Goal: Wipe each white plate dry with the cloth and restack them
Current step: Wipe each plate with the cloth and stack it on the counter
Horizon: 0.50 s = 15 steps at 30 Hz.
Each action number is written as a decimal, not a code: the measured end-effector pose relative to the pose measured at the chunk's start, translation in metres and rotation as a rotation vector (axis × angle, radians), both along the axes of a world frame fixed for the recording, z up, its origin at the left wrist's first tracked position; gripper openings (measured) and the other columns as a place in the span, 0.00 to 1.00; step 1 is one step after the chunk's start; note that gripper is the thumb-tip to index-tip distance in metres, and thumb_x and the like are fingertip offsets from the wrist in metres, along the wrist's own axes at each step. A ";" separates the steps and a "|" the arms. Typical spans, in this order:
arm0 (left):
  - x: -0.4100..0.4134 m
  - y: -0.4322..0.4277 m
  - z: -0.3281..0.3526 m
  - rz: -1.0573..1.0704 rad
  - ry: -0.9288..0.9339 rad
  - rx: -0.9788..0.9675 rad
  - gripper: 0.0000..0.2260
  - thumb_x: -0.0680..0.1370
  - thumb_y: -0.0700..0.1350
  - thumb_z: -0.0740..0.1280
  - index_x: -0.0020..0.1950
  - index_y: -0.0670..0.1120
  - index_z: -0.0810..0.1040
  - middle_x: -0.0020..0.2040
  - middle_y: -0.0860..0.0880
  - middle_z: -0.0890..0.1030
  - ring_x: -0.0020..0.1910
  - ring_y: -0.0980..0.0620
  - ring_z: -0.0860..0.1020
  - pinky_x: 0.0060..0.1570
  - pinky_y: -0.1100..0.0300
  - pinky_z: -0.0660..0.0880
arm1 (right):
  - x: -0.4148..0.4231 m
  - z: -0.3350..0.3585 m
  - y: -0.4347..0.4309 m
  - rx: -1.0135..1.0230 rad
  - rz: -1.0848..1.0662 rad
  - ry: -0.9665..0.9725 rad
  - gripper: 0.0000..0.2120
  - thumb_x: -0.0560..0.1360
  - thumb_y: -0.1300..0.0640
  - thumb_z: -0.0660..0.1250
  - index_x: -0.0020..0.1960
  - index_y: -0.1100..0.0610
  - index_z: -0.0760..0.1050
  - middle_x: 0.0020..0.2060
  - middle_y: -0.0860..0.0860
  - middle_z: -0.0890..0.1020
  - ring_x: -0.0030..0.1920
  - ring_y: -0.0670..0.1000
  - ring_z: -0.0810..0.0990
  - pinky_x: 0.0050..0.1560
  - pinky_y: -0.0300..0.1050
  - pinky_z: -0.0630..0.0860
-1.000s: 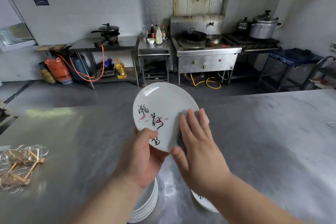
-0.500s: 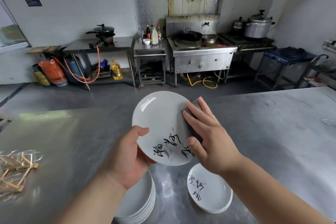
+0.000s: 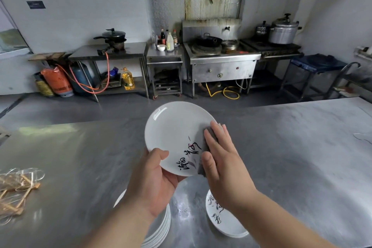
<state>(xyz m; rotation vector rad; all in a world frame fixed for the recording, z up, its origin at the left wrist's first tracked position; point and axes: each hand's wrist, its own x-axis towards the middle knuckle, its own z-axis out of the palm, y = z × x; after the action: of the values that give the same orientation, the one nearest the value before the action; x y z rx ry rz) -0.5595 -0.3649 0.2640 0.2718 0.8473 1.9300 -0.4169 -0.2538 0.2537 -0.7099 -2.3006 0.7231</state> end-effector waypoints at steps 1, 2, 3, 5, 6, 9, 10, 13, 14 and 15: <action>0.002 0.000 -0.001 0.002 0.015 -0.001 0.26 0.75 0.39 0.64 0.75 0.40 0.75 0.68 0.31 0.79 0.65 0.30 0.80 0.52 0.40 0.83 | -0.001 -0.005 -0.010 -0.019 -0.035 0.042 0.35 0.82 0.36 0.49 0.81 0.56 0.64 0.84 0.42 0.51 0.84 0.44 0.45 0.78 0.31 0.46; 0.003 0.000 -0.002 0.010 0.023 -0.001 0.26 0.76 0.39 0.63 0.75 0.40 0.75 0.68 0.31 0.80 0.65 0.30 0.81 0.52 0.42 0.83 | -0.001 -0.012 -0.020 -0.045 -0.056 0.076 0.33 0.83 0.38 0.51 0.81 0.55 0.64 0.84 0.42 0.52 0.83 0.40 0.47 0.77 0.28 0.48; 0.003 0.000 -0.003 0.025 0.024 -0.005 0.24 0.78 0.38 0.61 0.75 0.40 0.75 0.68 0.32 0.80 0.64 0.31 0.81 0.51 0.43 0.83 | -0.001 -0.018 -0.029 -0.085 -0.062 0.104 0.30 0.84 0.40 0.54 0.81 0.54 0.64 0.84 0.41 0.52 0.81 0.36 0.49 0.74 0.25 0.50; 0.001 0.000 -0.005 0.057 0.032 -0.022 0.21 0.82 0.37 0.57 0.74 0.41 0.75 0.67 0.33 0.81 0.62 0.33 0.83 0.48 0.43 0.84 | 0.000 -0.024 -0.038 -0.176 -0.065 0.155 0.26 0.85 0.49 0.62 0.81 0.54 0.65 0.83 0.39 0.53 0.77 0.27 0.51 0.68 0.18 0.52; 0.000 -0.001 -0.007 0.069 0.040 -0.038 0.20 0.83 0.37 0.56 0.73 0.42 0.76 0.66 0.34 0.82 0.61 0.34 0.84 0.47 0.43 0.84 | -0.001 -0.024 -0.035 -0.210 -0.088 0.171 0.25 0.84 0.54 0.64 0.81 0.53 0.65 0.82 0.39 0.54 0.74 0.23 0.51 0.65 0.17 0.52; 0.001 -0.009 -0.015 0.084 0.036 -0.090 0.18 0.84 0.39 0.59 0.73 0.45 0.77 0.66 0.38 0.83 0.61 0.37 0.85 0.47 0.44 0.84 | -0.001 -0.011 -0.006 -0.298 -0.218 0.114 0.22 0.84 0.57 0.62 0.78 0.50 0.68 0.75 0.39 0.67 0.71 0.32 0.64 0.66 0.23 0.58; 0.002 -0.012 -0.019 0.081 0.046 -0.108 0.18 0.84 0.41 0.61 0.73 0.47 0.77 0.66 0.38 0.83 0.62 0.38 0.84 0.48 0.44 0.84 | -0.001 -0.004 0.004 -0.345 -0.229 0.072 0.18 0.84 0.56 0.61 0.73 0.48 0.73 0.69 0.39 0.75 0.67 0.38 0.72 0.65 0.31 0.67; 0.003 -0.019 -0.024 0.048 0.107 -0.145 0.21 0.79 0.49 0.67 0.73 0.51 0.78 0.67 0.42 0.83 0.64 0.40 0.83 0.51 0.44 0.83 | 0.000 0.010 0.028 -0.309 -0.208 -0.082 0.10 0.83 0.54 0.59 0.45 0.46 0.77 0.39 0.42 0.82 0.42 0.43 0.78 0.39 0.37 0.73; 0.002 -0.021 -0.023 0.040 0.119 -0.159 0.21 0.78 0.52 0.69 0.72 0.52 0.79 0.67 0.43 0.84 0.64 0.41 0.83 0.51 0.44 0.83 | 0.002 0.013 0.034 -0.248 -0.200 -0.142 0.12 0.82 0.52 0.59 0.40 0.47 0.74 0.35 0.43 0.80 0.38 0.43 0.77 0.34 0.36 0.69; 0.000 -0.024 -0.023 0.045 0.151 -0.197 0.20 0.79 0.55 0.70 0.70 0.53 0.80 0.65 0.44 0.84 0.63 0.42 0.84 0.51 0.44 0.83 | 0.005 0.016 0.037 -0.190 -0.184 -0.205 0.14 0.81 0.51 0.59 0.37 0.47 0.73 0.33 0.43 0.80 0.36 0.42 0.76 0.32 0.35 0.66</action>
<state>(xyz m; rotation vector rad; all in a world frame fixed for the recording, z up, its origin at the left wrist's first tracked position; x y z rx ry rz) -0.5597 -0.3888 0.2409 0.2845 1.1445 1.8674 -0.4124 -0.2168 0.2700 -1.1133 -2.3274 0.8224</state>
